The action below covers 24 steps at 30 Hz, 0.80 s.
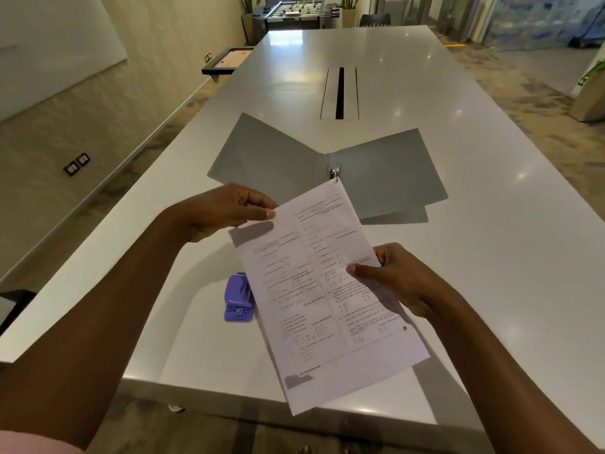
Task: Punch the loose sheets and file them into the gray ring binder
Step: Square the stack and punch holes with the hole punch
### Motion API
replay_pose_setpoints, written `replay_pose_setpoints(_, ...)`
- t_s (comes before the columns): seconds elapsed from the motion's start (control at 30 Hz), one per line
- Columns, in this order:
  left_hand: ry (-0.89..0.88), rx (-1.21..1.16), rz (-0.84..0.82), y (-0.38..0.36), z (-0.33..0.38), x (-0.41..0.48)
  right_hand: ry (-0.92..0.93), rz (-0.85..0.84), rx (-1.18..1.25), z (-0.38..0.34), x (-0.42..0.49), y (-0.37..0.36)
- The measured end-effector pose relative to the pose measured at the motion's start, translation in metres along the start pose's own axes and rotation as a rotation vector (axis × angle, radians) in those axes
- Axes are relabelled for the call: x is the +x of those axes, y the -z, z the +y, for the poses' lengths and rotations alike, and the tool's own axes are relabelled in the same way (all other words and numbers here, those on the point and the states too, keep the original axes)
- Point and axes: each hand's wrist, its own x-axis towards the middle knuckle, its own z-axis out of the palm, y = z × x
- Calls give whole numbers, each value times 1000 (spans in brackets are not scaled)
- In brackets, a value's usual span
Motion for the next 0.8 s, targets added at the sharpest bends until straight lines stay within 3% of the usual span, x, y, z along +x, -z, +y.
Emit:
replay_pose_setpoints(0.2,23,-52,302,-1,-43,-10,-115,103,191,20,-3,-18)
replay_pose_setpoints(0.47,225,-152,473,-52,-112,-39,-219,230,427,41,-11,-48)
replay_pose_setpoints(0.8,292,-124,590,-109,-128,-69,-232,246,437,43,-8,-69)
